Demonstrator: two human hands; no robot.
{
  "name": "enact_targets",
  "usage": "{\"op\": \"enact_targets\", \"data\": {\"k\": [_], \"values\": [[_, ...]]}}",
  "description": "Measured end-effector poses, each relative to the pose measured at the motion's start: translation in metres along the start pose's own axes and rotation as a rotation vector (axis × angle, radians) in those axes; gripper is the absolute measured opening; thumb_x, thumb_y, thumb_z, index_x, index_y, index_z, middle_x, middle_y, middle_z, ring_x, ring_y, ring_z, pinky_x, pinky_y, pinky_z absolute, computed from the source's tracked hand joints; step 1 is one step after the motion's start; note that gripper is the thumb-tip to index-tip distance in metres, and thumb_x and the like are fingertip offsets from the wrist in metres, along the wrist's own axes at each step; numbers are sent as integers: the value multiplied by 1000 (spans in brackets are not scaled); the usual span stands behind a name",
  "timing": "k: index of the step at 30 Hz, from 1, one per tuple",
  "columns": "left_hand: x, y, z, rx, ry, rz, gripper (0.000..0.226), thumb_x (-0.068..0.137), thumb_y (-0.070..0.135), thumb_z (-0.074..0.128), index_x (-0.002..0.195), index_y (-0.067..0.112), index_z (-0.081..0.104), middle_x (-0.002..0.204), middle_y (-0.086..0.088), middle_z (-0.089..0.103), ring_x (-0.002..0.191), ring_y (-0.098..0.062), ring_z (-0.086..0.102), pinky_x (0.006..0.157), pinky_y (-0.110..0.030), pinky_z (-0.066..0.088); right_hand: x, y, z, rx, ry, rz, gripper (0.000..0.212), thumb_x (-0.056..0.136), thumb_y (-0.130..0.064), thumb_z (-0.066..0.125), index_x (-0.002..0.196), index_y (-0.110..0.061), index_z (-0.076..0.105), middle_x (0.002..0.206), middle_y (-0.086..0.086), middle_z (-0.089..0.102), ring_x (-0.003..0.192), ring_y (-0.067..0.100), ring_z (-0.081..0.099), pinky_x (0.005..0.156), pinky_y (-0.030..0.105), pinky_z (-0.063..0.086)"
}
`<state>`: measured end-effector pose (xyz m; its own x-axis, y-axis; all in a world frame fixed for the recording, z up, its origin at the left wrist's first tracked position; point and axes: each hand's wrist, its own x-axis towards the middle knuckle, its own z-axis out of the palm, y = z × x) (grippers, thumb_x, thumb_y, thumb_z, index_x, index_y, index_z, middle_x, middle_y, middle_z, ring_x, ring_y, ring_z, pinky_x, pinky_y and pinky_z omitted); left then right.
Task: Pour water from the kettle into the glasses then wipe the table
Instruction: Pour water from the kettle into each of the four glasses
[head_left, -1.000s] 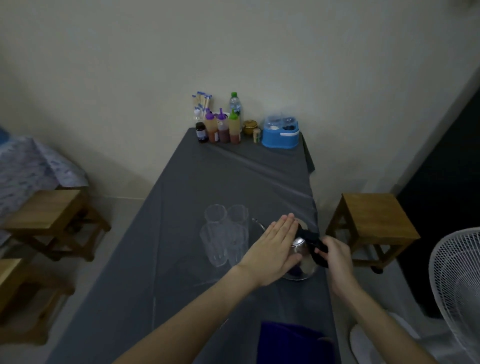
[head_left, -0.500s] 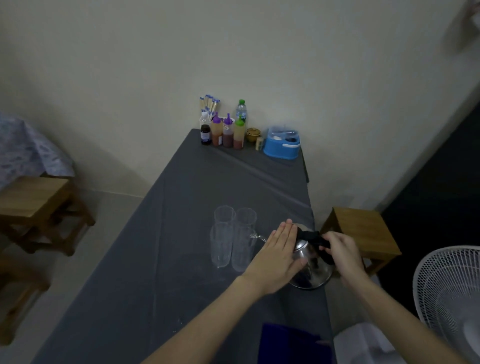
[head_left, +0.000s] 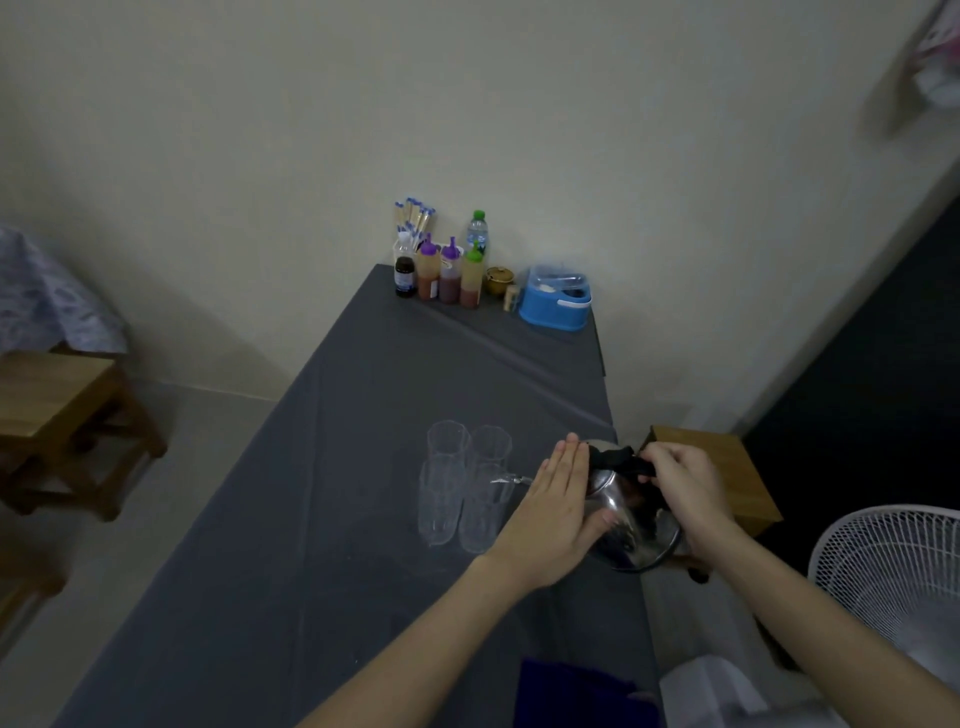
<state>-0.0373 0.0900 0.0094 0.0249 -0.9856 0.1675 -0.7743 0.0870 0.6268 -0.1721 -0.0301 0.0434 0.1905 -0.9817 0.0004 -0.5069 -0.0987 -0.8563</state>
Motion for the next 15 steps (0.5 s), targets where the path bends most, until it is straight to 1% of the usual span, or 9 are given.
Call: {"op": "enact_targets", "data": {"k": [2, 4, 8, 11, 13, 15], "values": [[1, 0, -1, -19, 1, -10, 75, 101, 46, 30, 151, 8, -10, 161, -6, -16, 148, -14, -17, 122, -29, -7, 1, -6, -1, -65, 0, -41, 30, 82, -25, 55, 57, -14, 67, 55, -5, 66, 53, 4, 59, 54, 28, 41], [2, 1, -2, -36, 7, -14, 75, 101, 45, 30, 151, 8, -11, 161, -6, -17, 148, -14, -17, 122, -28, -7, 2, -11, -3, -106, -3, -75, 31, 82, -26, 54, 59, -9, 66, 56, -1, 65, 54, 8, 59, 53, 28, 40], [4, 1, -1, -60, 18, -19, 75, 101, 45, 31, 151, 8, -12, 161, -7, -18, 148, -14, -18, 120, -26, -9, 1, -18, -4, -116, -7, -101, 32, 78, -28, 53, 60, -5, 65, 57, 2, 65, 48, 1, 55, 52, 27, 39], [4, 1, -1, -66, 17, -15, 76, 101, 45, 31, 151, 8, -13, 161, -7, -19, 147, -14, -18, 120, -27, -9, 1, -21, -5, -141, -4, -127, 34, 75, -31, 52, 60, -2, 61, 55, 6, 63, 45, 1, 50, 51, 28, 37], [5, 1, -1, -66, 17, -15, 76, 101, 45, 31, 151, 8, -13, 161, -7, -19, 147, -14, -18, 120, -27, -9, 2, -22, -6, -154, 8, -133, 34, 76, -30, 52, 54, -5, 57, 47, 0, 59, 42, 0, 49, 49, 29, 35], [6, 2, -1, -67, 21, -14, 76, 101, 44, 31, 151, 8, -13, 161, -7, -19, 147, -14, -18, 120, -27, -10, 2, -24, -7, -167, 30, -134, 34, 77, -27, 53, 47, -11, 54, 41, -8, 55, 40, -1, 47, 48, 29, 34]]}}
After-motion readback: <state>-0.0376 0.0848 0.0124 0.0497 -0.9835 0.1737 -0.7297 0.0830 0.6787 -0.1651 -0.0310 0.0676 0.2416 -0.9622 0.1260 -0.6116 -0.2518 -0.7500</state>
